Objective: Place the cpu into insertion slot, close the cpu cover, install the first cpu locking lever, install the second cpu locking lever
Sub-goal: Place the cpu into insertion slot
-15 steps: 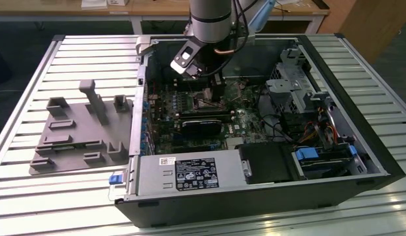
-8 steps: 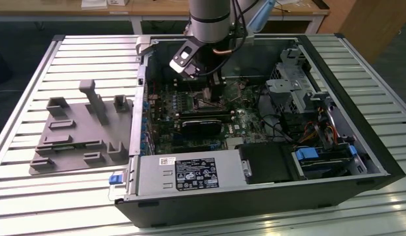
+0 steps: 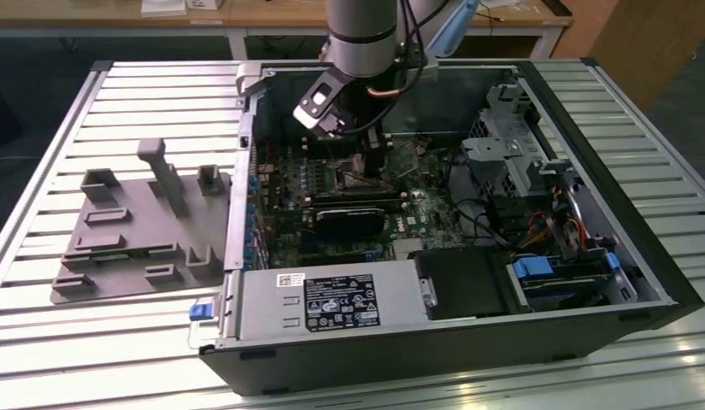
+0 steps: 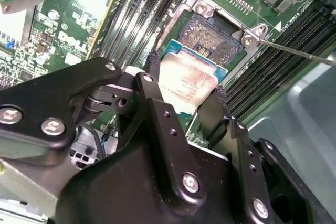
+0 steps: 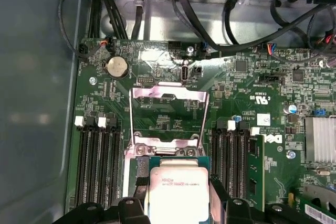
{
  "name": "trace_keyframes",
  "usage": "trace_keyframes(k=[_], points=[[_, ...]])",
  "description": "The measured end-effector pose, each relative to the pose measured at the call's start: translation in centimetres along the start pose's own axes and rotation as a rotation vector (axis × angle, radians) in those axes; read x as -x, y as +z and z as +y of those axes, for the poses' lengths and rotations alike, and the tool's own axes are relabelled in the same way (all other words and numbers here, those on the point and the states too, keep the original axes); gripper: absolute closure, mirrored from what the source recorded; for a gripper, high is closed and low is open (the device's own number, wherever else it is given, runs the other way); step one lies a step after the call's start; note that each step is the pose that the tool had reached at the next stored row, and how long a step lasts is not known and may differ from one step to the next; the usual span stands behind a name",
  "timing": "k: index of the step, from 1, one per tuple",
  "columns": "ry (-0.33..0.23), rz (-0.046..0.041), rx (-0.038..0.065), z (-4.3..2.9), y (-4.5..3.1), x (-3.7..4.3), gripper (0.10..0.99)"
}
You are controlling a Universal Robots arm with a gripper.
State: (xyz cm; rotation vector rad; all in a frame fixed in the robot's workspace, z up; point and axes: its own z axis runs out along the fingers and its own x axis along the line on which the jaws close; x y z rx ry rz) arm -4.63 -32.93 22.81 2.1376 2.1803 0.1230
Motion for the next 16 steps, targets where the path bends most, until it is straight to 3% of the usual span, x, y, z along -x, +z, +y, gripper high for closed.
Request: trace_keyframes(k=[16], points=[[0.000,-0.0001,0.000,-0.58,1.32,-0.52,0.549]])
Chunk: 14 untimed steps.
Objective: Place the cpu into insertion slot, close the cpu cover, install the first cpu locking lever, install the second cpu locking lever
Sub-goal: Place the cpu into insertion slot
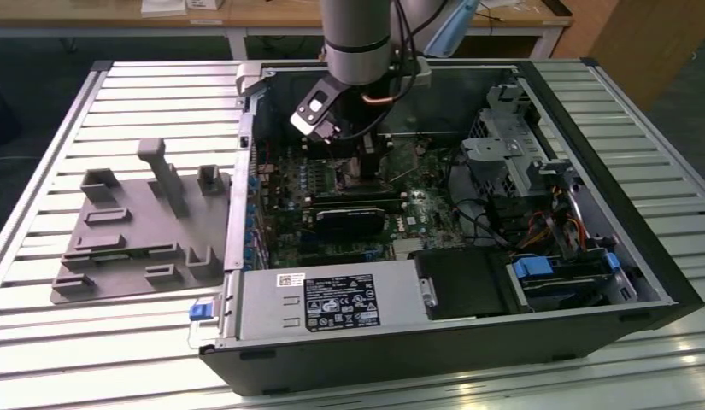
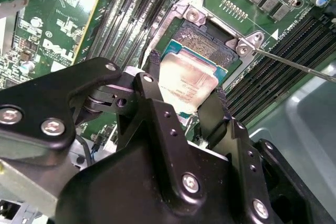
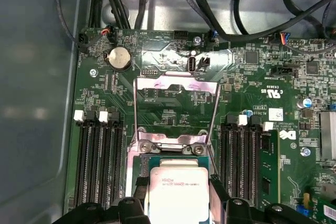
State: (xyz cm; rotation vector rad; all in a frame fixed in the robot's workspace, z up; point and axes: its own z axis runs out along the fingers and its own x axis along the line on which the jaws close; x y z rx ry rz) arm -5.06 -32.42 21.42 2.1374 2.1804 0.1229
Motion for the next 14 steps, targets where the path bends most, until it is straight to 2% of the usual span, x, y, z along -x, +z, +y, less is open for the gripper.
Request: trace_keyframes(k=[14], points=[[0.002,-0.0002,0.000,-0.55,1.11,-0.50,0.549]])
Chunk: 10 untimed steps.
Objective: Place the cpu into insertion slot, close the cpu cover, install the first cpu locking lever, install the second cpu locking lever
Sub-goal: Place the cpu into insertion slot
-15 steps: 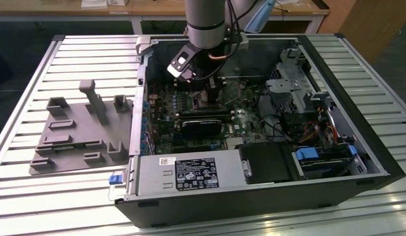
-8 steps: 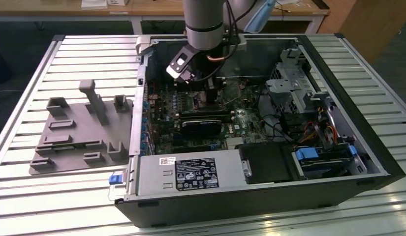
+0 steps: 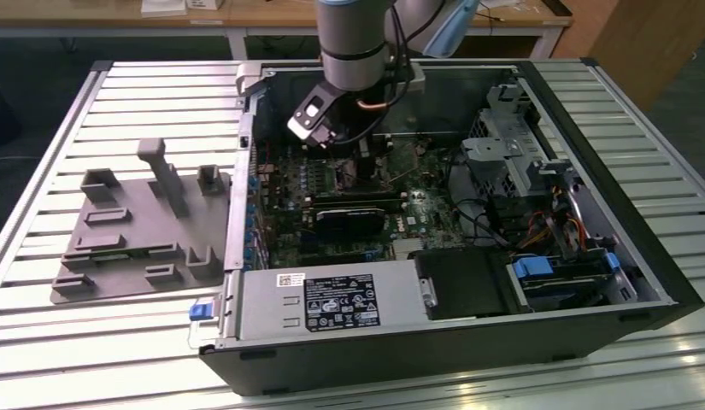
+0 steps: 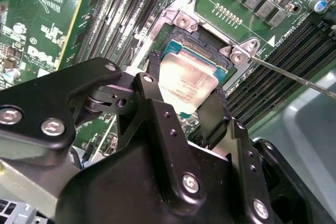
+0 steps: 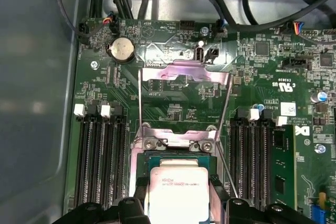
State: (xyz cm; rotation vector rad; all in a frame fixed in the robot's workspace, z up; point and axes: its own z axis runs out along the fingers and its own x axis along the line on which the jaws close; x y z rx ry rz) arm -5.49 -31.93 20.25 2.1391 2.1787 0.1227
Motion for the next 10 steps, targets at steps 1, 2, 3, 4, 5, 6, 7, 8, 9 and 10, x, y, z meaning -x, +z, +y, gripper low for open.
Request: trace_keyframes(k=[1,2,3,4,5,6,7,8,9,10], points=[[0.000,0.0000,0.000,-0.05,0.07,-0.03,0.549],[0.000,0.0000,0.000,-0.09,0.13,-0.04,0.549],[0.001,-0.0002,0.000,-0.13,0.20,-0.05,0.549],[0.005,-0.0005,0.000,-0.15,0.24,-0.06,0.549],[0.012,-0.0014,0.000,-0.17,0.27,-0.06,0.549],[0.019,-0.0023,0.000,-0.20,0.31,-0.06,0.549],[0.025,-0.0029,0.000,-0.23,0.34,-0.07,0.549],[0.029,-0.0034,0.000,-0.28,0.38,-0.07,0.549],[0.032,-0.0037,0.000,-0.32,0.43,-0.08,0.549],[0.033,-0.0039,0.000,-0.35,0.49,-0.09,0.549]])
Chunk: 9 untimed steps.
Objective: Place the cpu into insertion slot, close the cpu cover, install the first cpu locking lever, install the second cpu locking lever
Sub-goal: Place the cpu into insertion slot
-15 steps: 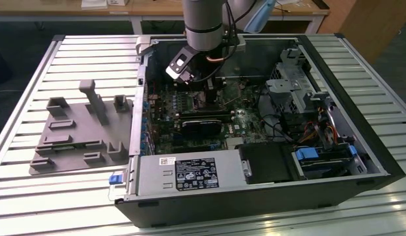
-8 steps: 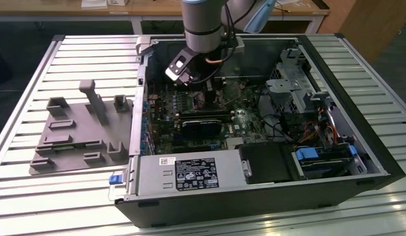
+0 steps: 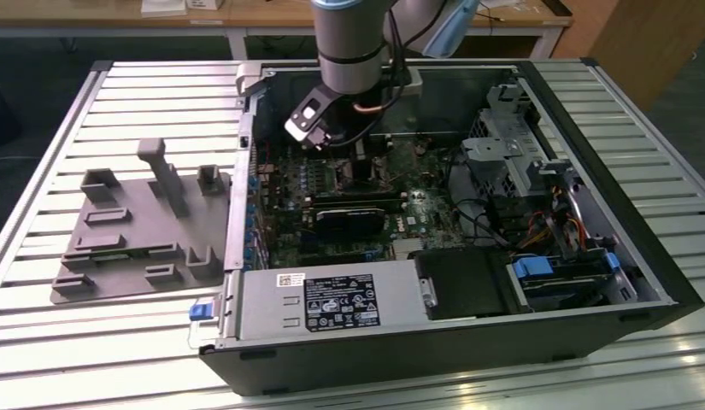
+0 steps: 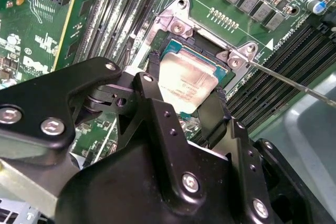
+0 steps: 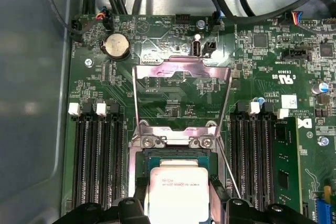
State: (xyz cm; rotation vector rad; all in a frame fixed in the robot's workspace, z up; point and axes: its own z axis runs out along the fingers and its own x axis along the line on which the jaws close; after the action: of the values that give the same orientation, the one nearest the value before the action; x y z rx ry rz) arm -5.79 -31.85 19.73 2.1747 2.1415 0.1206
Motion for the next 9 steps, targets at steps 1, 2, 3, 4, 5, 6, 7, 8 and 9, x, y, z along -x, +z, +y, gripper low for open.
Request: trace_keyframes(k=[1,2,3,4,5,6,7,8,9], points=[[0.001,-0.0001,0.000,-0.03,0.07,-0.01,0.549],[0.001,-0.0001,0.000,-0.05,0.13,-0.01,0.549],[0.000,-0.0002,0.000,-0.06,0.18,-0.01,0.549],[0.000,-0.0001,0.000,-0.07,0.23,-0.01,0.549],[0.000,-0.0001,0.000,-0.08,0.26,-0.01,0.549],[-0.001,0.0000,0.000,-0.08,0.30,-0.01,0.549],[-0.001,0.0000,0.000,-0.09,0.33,-0.01,0.549],[-0.001,0.0000,0.000,-0.09,0.36,-0.02,0.549],[-0.001,-0.0001,0.000,-0.09,0.38,-0.02,0.549]])
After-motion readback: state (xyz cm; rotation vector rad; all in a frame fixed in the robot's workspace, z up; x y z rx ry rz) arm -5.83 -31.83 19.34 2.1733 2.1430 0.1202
